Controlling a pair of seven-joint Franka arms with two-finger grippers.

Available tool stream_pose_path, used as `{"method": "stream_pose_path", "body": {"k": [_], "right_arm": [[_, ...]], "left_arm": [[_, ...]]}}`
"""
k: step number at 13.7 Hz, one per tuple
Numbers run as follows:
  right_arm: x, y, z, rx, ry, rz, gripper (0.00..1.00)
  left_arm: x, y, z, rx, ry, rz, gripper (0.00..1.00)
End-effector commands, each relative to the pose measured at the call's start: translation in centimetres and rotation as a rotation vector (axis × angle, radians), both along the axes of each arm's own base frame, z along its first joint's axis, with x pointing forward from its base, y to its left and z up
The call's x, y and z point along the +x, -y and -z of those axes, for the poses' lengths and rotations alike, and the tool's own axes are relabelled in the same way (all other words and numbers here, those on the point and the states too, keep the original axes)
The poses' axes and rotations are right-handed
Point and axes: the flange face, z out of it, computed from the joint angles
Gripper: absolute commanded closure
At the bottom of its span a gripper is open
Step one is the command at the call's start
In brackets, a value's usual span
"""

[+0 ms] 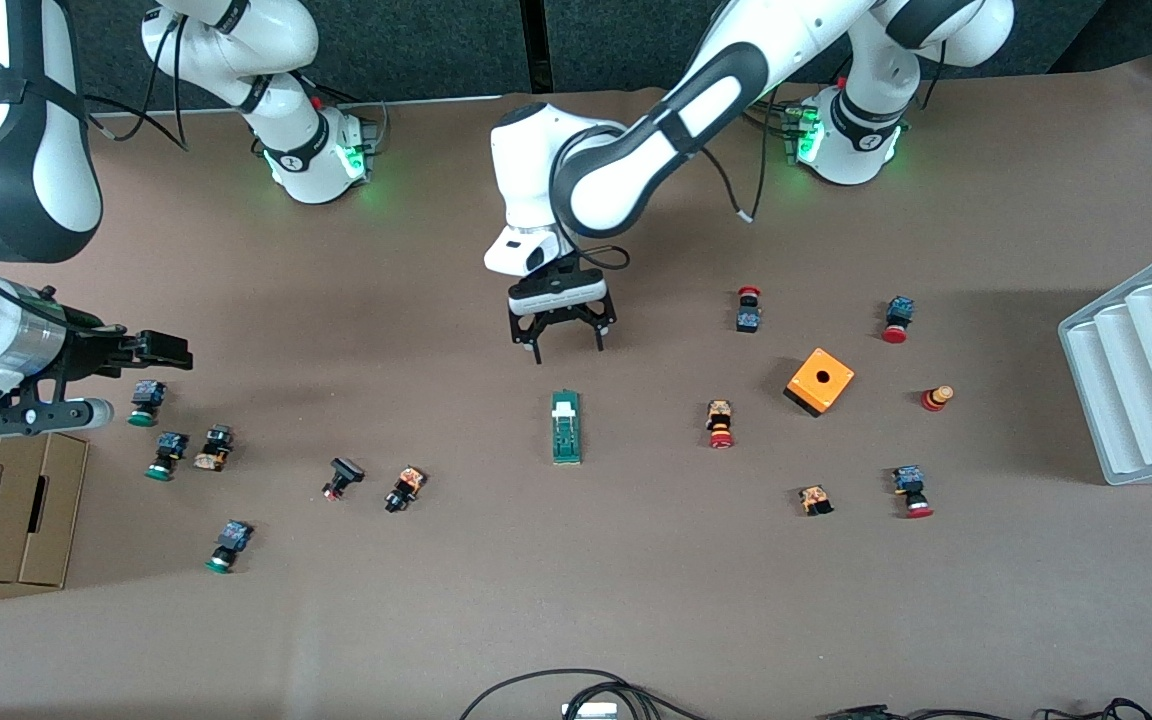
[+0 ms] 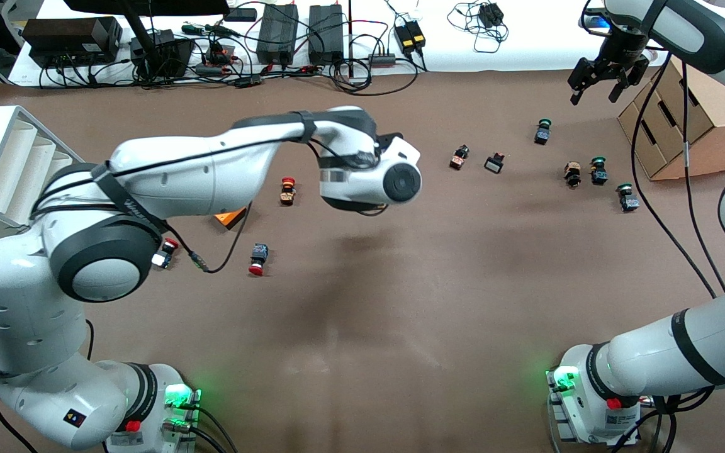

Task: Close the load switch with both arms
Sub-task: 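Move the left gripper over the green load switch, then lower the left gripper and grasp the green switch body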

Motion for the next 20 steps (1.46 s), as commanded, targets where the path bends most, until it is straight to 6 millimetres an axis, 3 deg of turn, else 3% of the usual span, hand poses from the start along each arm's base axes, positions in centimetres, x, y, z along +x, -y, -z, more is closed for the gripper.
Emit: {"method": "stream_pose_path", "body": {"k": [1, 9, 11, 13, 16, 20], "right_arm": [[0.6, 0.4, -0.3, -0.001, 0.007, -0.002, 0.00], [0.7, 0.3, 0.3, 0.013, -0.002, -0.009, 0.00], [0.8, 0.4, 0.6, 0.014, -0.007, -0.007, 0.00], [0.7, 0.4, 0.6, 0.013, -0.010, -0.008, 0.00], [0.6, 0.4, 0.9, 0.013, -0.024, -0.008, 0.01], [0.7, 0.6, 0.8, 0.013, -0.019, -0.005, 0.00]], "left_arm": [[-2.0, 1.7, 2.6, -0.057, 0.090, -0.032, 0.01], [-4.3, 1.3, 13.3, 0.072, 0.301, 0.134, 0.06], [-4.8, 1.3, 14.5, 0.013, 0.355, 0.090, 0.06], [-6.7, 1.5, 17.0, 0.039, 0.405, 0.085, 0.08], [-5.8, 0.4, 20.1, 0.000, 0.530, 0.082, 0.16], [-5.4, -0.4, 22.2, 0.021, 0.587, 0.116, 0.22]]}}
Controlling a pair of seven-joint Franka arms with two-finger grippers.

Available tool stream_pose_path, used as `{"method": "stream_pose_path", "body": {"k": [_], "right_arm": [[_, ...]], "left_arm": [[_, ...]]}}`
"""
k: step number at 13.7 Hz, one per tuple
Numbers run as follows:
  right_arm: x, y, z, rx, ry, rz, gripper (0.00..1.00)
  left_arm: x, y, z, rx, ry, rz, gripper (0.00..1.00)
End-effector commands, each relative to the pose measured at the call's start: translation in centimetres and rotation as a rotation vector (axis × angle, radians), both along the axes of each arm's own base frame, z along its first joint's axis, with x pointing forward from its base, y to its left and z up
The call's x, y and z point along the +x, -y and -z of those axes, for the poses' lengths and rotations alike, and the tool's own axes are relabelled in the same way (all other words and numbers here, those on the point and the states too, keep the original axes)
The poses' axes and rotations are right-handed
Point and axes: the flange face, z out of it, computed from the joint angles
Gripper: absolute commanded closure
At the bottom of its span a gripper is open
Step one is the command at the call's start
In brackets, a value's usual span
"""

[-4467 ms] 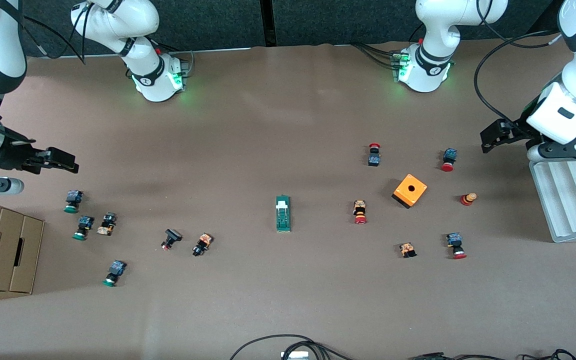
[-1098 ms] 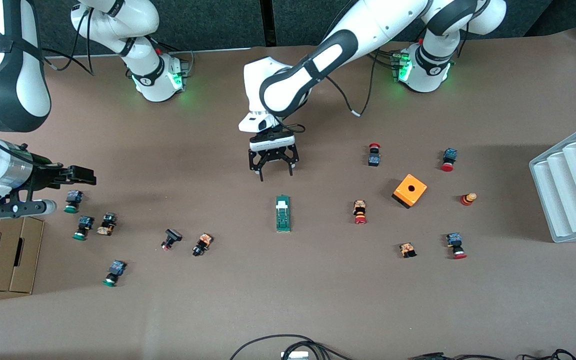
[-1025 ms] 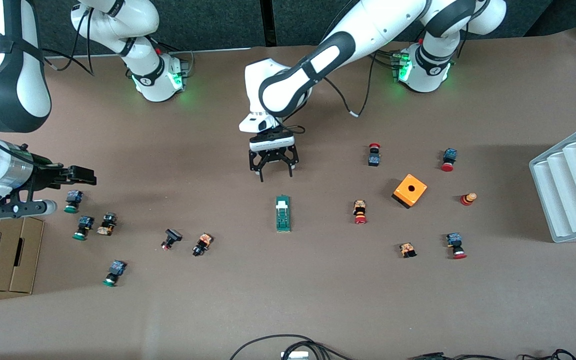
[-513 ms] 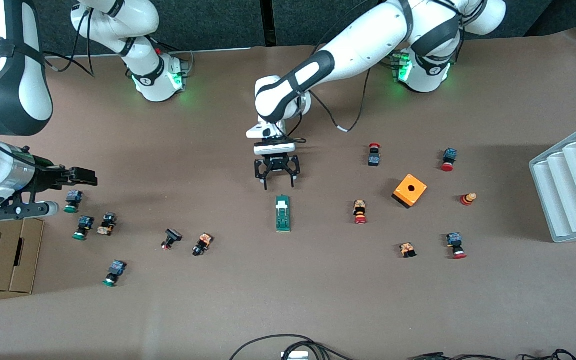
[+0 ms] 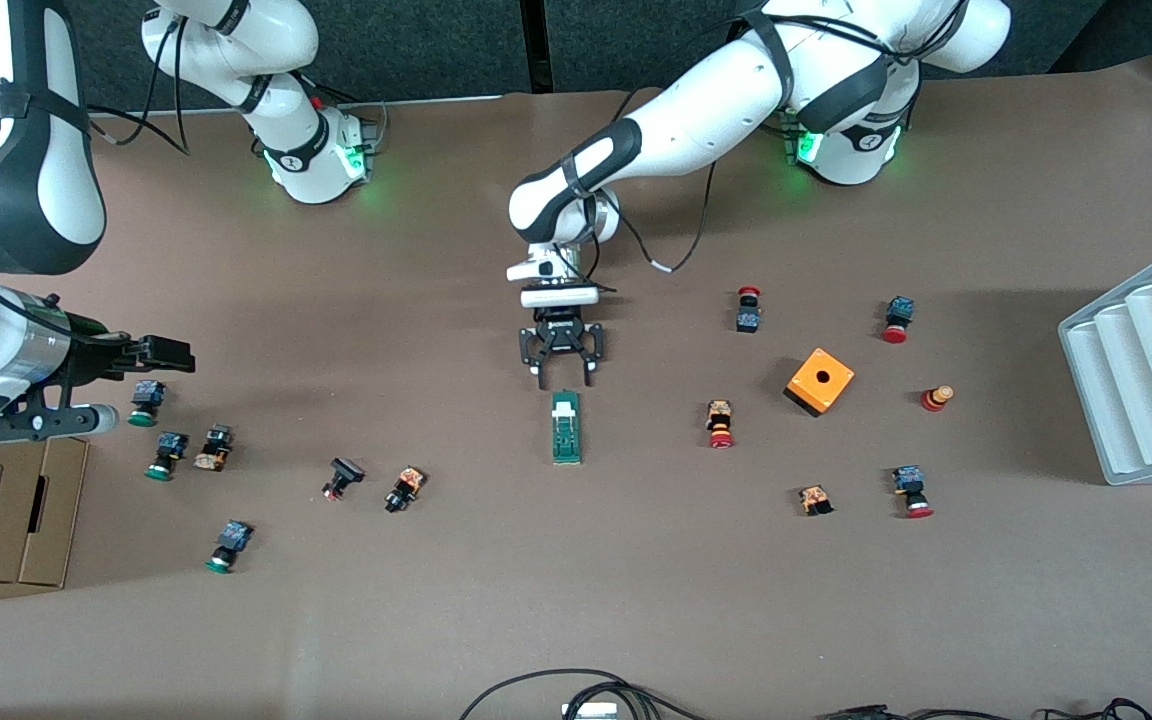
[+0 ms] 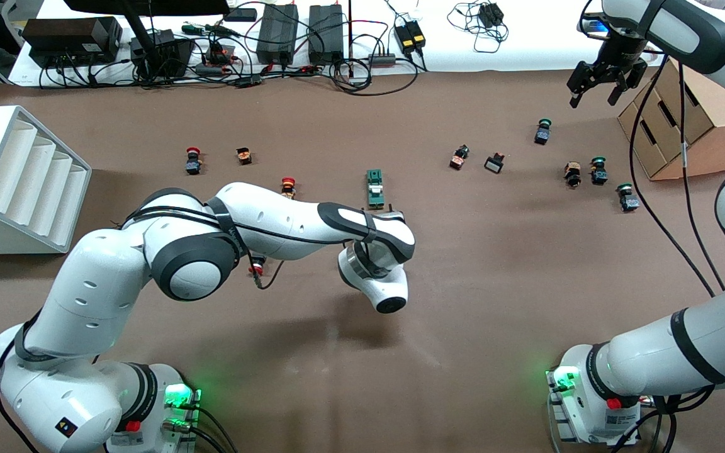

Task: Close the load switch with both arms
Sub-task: 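Lower the left gripper and grasp the green switch body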

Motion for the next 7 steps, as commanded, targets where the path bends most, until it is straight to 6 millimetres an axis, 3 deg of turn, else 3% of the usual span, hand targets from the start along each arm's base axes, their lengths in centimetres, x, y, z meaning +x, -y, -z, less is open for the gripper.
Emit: {"method": "stream_pose_path", "body": {"k": [1, 7], "right_arm": [[0.4, 0.2, -0.3, 0.012, -0.001, -0.002, 0.00], [0.3, 0.2, -0.1, 0.015, -0.006, -0.014, 0.00]], "left_arm": [[0.4, 0.3, 0.6, 0.005, 0.065, 0.010, 0.24], [-0.3, 1.1, 2.2, 0.018, 0.063, 0.025, 0.29]]}}
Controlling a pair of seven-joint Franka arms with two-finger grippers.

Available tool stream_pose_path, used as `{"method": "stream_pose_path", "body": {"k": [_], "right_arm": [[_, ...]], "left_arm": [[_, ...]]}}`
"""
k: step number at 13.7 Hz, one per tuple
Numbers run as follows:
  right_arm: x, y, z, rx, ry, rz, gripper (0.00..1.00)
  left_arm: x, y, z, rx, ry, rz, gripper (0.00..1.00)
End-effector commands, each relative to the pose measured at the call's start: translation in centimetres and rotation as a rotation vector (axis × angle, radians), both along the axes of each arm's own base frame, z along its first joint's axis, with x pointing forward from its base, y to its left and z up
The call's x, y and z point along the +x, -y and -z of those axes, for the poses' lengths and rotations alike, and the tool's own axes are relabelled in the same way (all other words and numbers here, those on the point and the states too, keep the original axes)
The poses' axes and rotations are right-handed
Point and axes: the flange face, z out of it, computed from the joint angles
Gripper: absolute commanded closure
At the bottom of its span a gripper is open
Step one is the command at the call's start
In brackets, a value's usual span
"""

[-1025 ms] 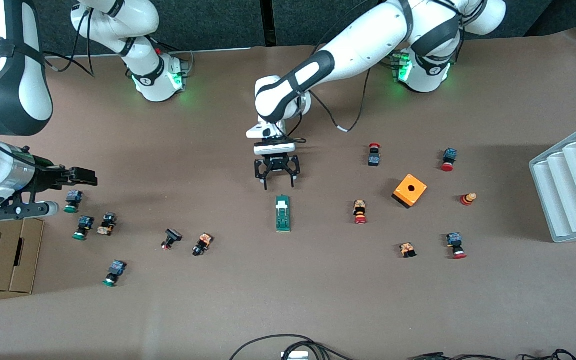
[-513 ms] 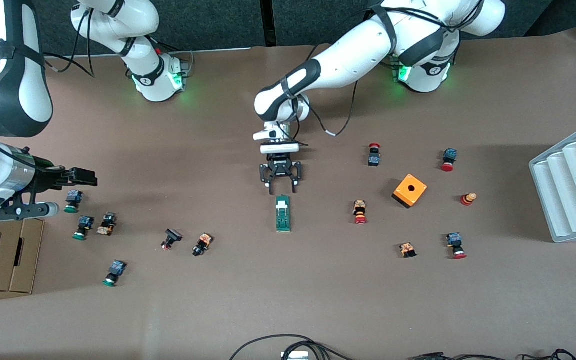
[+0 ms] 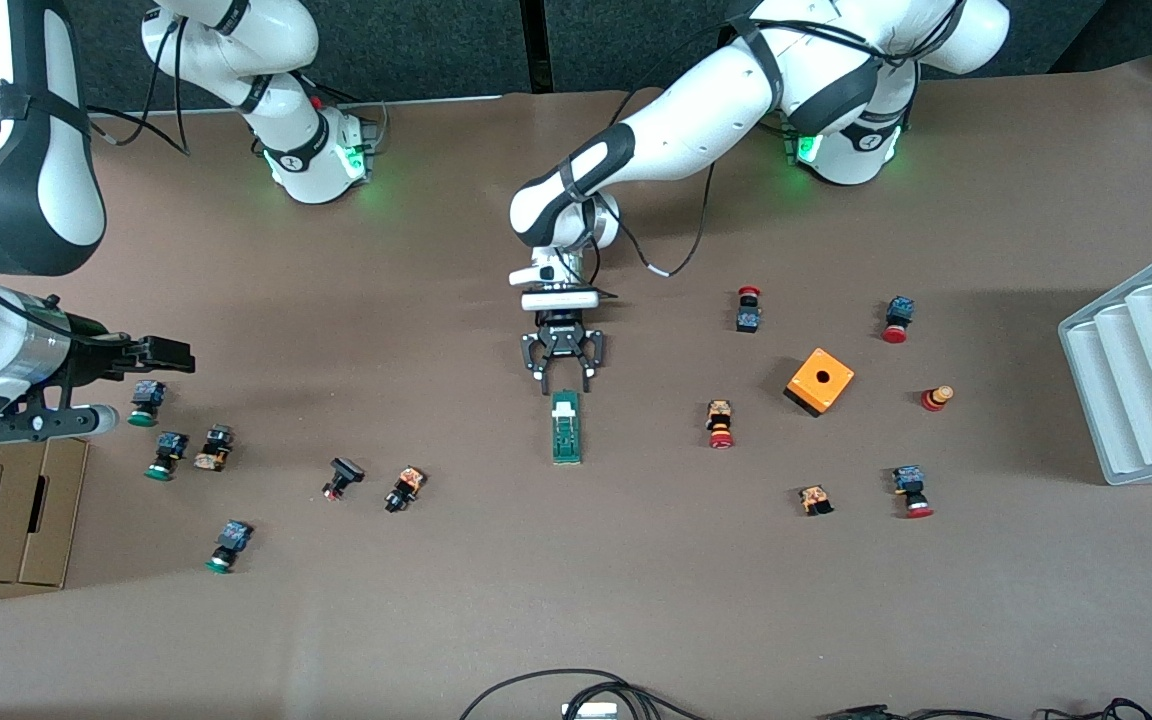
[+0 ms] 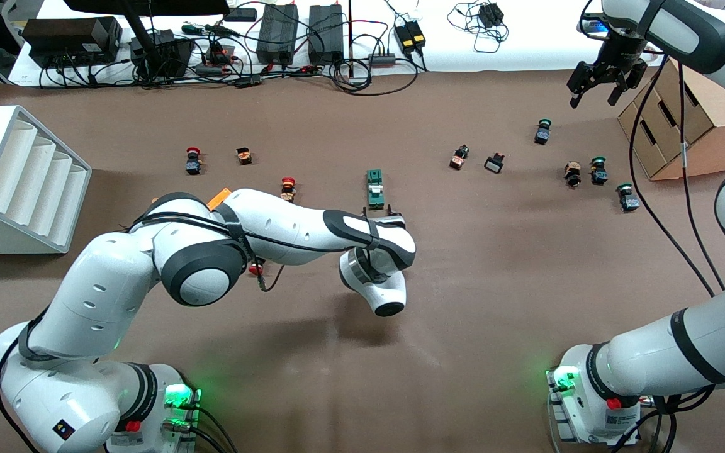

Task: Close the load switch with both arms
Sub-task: 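Lower the left gripper and grasp the green switch body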

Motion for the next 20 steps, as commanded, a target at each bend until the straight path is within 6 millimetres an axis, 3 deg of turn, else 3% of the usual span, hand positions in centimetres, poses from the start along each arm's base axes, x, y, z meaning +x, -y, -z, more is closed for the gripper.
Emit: {"method": "stream_pose_path", "body": {"k": [1, 4, 9, 10, 11, 12, 14, 17, 20], "right_arm": [[0.2, 0.2, -0.1, 0.018, -0.009, -0.016, 0.00], [0.0, 0.1, 0.0, 0.022, -0.022, -0.020, 0.00], [0.8, -2.3, 1.3, 0.171, -0.031, 0.005, 0.00], [1.1, -3.1, 1.7, 0.178, -0.031, -0.005, 0.00], [1.3, -5.2, 1.9, 0.173, -0.022, -0.040, 0.01], [1.5, -6.5, 1.7, 0.169, -0.004, -0.061, 0.01], [1.8, -8.1, 2.1, 0.168, 0.010, -0.084, 0.01], [1.9, -12.2, 2.1, 0.150, 0.052, -0.153, 0.01], [2.5, -13.8, 3.2, 0.136, 0.078, -0.183, 0.01]], "left_arm": [[0.6, 0.3, 1.0, 0.001, 0.034, 0.004, 0.30], [0.5, 0.2, 1.5, 0.012, 0.044, 0.025, 0.35], [0.5, 0.0, 2.1, 0.026, 0.058, 0.029, 0.44], [0.5, 0.0, 2.2, 0.027, 0.058, 0.030, 0.52], [0.6, 0.0, 2.0, 0.026, 0.060, 0.030, 0.60], [0.5, 0.0, 2.1, 0.026, 0.059, 0.030, 0.64], [0.6, -0.1, 2.2, 0.029, 0.059, 0.030, 0.66], [1.0, -0.4, 2.3, 0.036, 0.066, 0.026, 0.66], [1.1, -0.5, 2.3, 0.037, 0.067, 0.026, 0.66]]}}
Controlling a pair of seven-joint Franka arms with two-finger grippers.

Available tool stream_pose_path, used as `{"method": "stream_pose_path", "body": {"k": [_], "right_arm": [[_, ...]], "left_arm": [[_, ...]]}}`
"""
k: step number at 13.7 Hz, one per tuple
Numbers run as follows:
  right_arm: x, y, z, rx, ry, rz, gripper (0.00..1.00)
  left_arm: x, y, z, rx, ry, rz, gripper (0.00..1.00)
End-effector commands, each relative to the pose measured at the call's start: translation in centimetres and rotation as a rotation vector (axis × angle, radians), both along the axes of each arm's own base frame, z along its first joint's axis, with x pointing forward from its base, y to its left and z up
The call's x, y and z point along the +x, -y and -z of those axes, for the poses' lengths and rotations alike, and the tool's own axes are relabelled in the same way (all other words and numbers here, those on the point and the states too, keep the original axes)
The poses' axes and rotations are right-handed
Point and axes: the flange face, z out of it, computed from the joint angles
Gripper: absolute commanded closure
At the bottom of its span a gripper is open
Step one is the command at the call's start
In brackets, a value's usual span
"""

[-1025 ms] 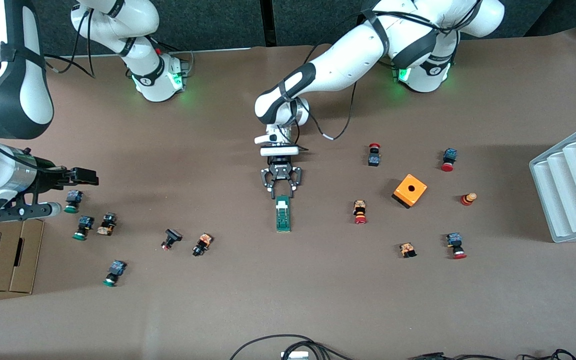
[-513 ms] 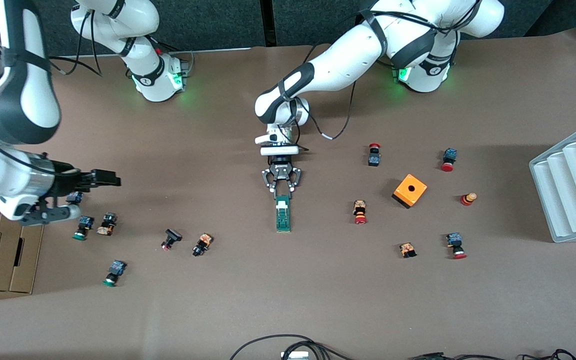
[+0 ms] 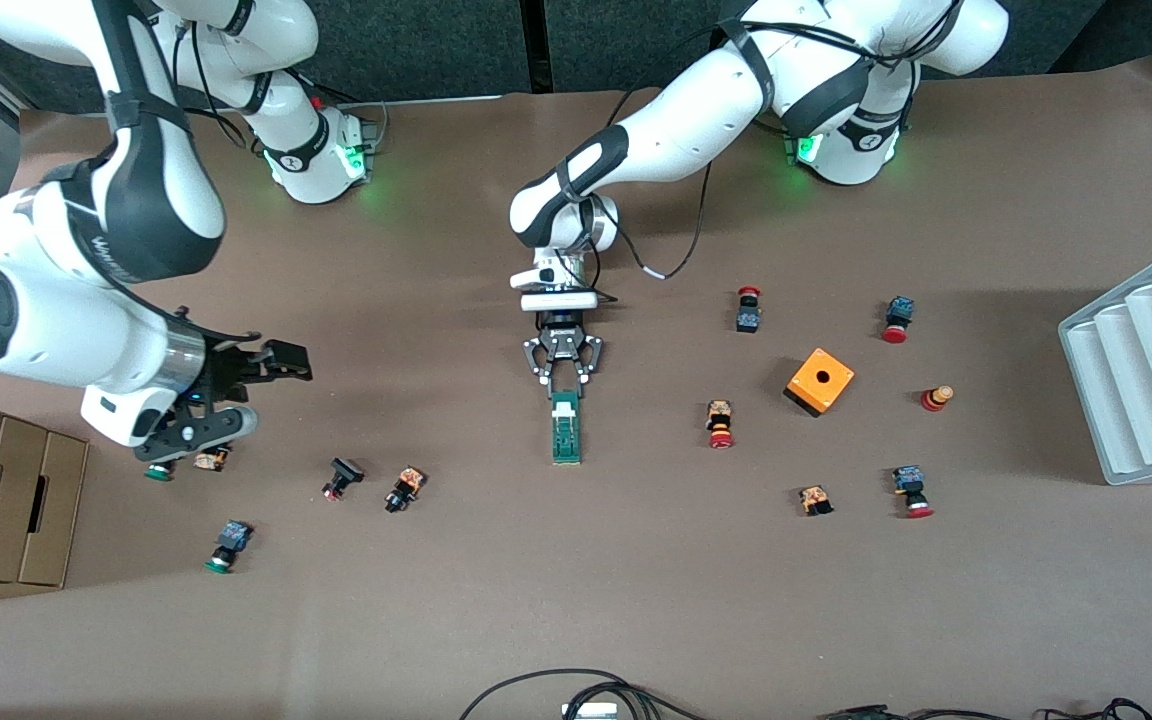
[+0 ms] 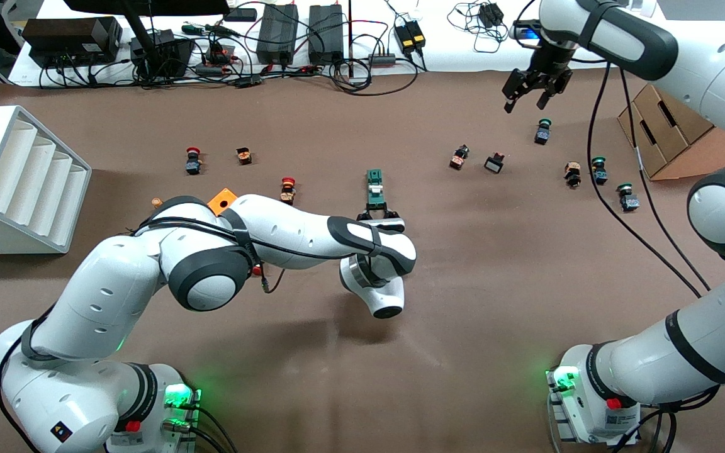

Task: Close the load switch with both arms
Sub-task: 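Reach the right gripper toward the white lever of the switch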

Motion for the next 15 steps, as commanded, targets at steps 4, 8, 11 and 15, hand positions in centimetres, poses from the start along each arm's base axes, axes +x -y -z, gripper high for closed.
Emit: {"method": "stream_pose_path", "body": {"k": [4, 8, 11, 15], "right_arm": [[2.0, -5.7, 2.7, 0.008, 0.096, -0.122, 0.01], [1.9, -10.8, 5.0, 0.013, 0.143, -0.186, 0.01], [1.9, -13.9, 7.0, 0.027, 0.198, -0.325, 0.01], [1.9, -16.0, 10.4, 0.036, 0.220, -0.515, 0.04]], "left_arm": [[0.7, -0.1, 1.3, 0.001, 0.006, 0.006, 0.66], [0.7, -0.1, 1.3, 0.001, 0.007, 0.008, 0.66], [0.7, -0.1, 1.3, 0.001, 0.007, 0.008, 0.66], [0.8, 0.0, 1.1, 0.001, 0.009, 0.009, 0.66]]}}
